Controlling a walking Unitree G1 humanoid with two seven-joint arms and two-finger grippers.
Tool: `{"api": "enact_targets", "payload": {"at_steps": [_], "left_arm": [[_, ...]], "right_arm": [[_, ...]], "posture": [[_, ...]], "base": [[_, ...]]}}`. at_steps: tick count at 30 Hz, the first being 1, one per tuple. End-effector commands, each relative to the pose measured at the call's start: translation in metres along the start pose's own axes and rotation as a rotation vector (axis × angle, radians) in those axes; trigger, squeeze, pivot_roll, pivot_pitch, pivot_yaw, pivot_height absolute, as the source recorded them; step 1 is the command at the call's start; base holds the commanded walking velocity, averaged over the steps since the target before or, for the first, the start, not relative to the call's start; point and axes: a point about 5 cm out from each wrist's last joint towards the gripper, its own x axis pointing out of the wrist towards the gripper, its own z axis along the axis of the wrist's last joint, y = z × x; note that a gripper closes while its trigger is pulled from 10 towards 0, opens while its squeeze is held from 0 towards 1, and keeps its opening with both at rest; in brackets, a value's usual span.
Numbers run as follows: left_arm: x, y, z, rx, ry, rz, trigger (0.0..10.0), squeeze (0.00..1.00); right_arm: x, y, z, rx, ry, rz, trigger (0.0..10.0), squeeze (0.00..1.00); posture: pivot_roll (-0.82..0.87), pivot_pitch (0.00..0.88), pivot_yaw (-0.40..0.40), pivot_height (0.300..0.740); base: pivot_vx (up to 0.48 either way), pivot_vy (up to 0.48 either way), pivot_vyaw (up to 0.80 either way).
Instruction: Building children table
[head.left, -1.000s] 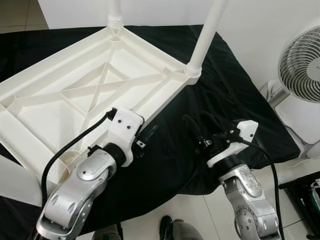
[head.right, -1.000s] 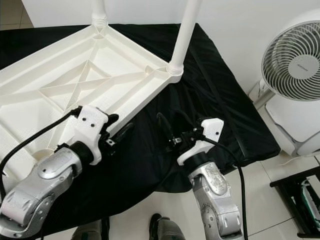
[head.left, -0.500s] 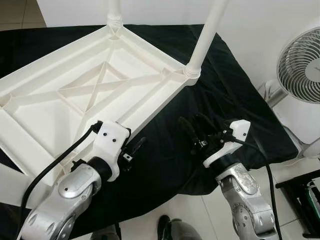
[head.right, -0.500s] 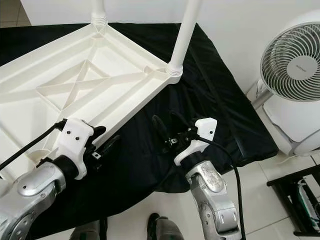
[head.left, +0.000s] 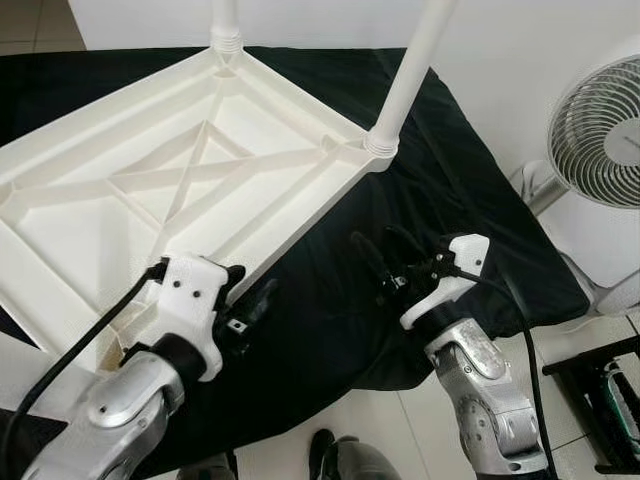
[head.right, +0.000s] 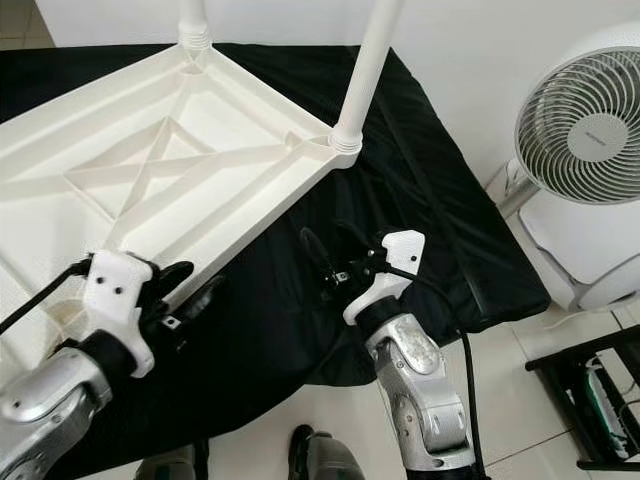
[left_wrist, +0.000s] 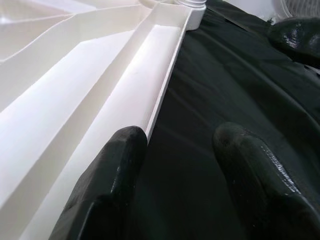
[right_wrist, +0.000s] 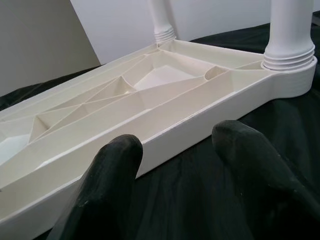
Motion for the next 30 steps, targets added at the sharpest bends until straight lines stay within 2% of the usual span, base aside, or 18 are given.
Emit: {"api": "enact_targets", "payload": {"at_steps": [1,4,10,19,27,30], "left_arm": [[-0.009,-0.004,-0.001,-0.018,-0.004,-0.062,10.0,0.0],[-0.012,-0.005,-0.002,-0.015,-0.005,-0.069,10.0,0.0],[-0.027,-0.003,-0.017,-0.061,0.063,-0.073,10.0,0.0],[-0.043,-0.002,-0.021,-0.052,0.021,-0.065,10.0,0.0],[-0.048,0.0,-0.027,-0.042,0.03,-0.069,10.0,0.0],[-0.055,0.002,-0.03,-0.059,0.042,-0.077,10.0,0.0]], "right_arm": [[0.0,-0.005,-0.002,-0.015,0.003,0.004,10.0,0.0],[0.002,-0.006,-0.002,-0.018,0.003,0.007,10.0,0.0],[0.006,-0.01,-0.004,-0.031,0.004,0.031,10.0,0.0],[0.009,-0.01,-0.008,-0.03,0.008,0.051,10.0,0.0],[0.011,-0.011,-0.011,-0.034,0.011,0.058,10.0,0.0],[0.013,-0.012,-0.013,-0.035,0.011,0.064,10.0,0.0]], "posture": [[0.24,0.239,-0.141,0.74],[0.24,0.239,-0.141,0.74],[0.26,0.242,-0.149,0.74],[0.28,0.247,-0.15,0.74],[0.28,0.247,-0.145,0.74],[0.28,0.247,-0.145,0.74]], "base": [[0.0,0.0,0.0],[0.0,0.0,0.0],[0.0,0.0,0.0],[0.0,0.0,0.0],[0.0,0.0,0.0],[0.0,0.0,0.0]]}}
